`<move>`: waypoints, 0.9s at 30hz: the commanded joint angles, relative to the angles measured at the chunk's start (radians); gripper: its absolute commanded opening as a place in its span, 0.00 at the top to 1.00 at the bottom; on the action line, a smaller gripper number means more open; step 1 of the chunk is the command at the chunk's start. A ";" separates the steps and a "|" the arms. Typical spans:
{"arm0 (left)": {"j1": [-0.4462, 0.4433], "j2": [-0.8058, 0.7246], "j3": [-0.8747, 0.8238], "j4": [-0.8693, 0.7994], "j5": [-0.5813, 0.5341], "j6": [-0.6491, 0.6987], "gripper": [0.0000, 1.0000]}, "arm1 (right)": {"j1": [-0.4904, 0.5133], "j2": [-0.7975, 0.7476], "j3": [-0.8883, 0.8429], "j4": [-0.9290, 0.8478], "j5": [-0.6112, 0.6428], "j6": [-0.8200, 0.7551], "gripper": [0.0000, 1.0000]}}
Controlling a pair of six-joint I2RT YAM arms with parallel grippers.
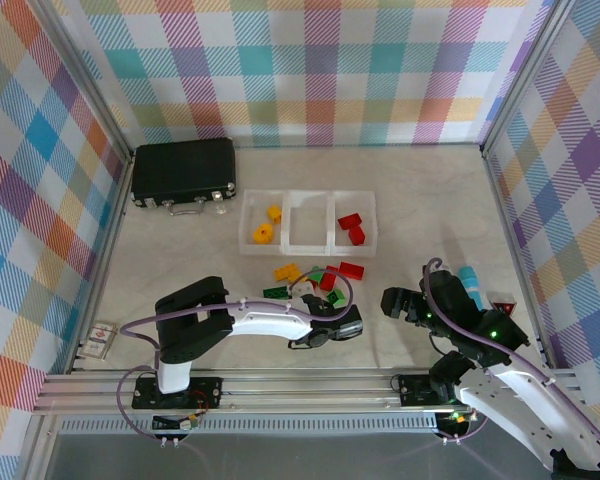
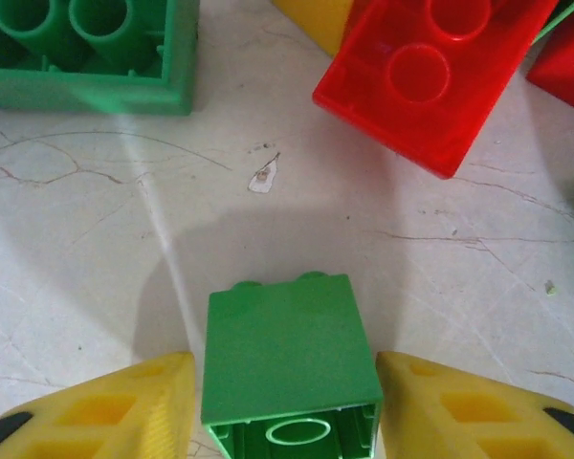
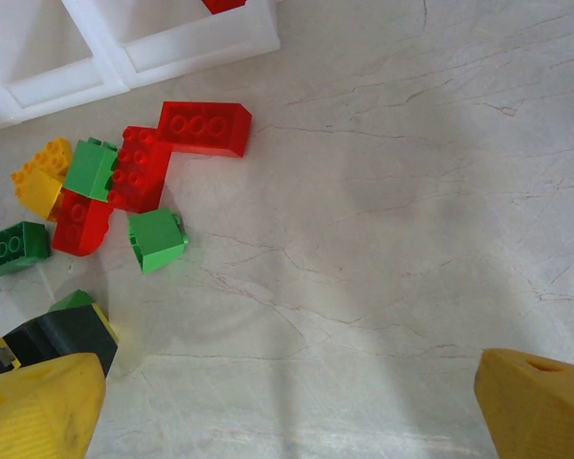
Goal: Sort the legos into containers by color
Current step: Pick up the lego from the middle-left of the table.
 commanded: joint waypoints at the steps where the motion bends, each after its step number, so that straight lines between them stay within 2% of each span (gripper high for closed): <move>1: 0.021 0.025 0.005 0.022 0.009 0.019 0.51 | -0.005 -0.010 -0.007 0.015 -0.004 -0.010 0.01; 6: 0.038 0.019 0.000 0.035 0.008 0.044 0.56 | -0.005 -0.010 -0.007 0.013 -0.003 -0.010 0.01; 10: 0.049 0.019 -0.004 0.048 0.011 0.061 0.66 | -0.005 -0.010 -0.005 0.009 -0.002 -0.008 0.01; 19: 0.053 -0.027 0.012 0.001 -0.024 0.119 0.80 | -0.005 -0.011 -0.004 0.006 0.001 -0.004 0.01; 24: 0.051 -0.146 0.061 -0.063 -0.104 0.257 0.80 | -0.005 -0.007 -0.001 0.002 0.005 -0.004 0.01; 27: 0.079 -0.200 0.149 -0.119 -0.140 0.396 0.79 | -0.005 -0.001 0.004 0.001 0.010 -0.005 0.01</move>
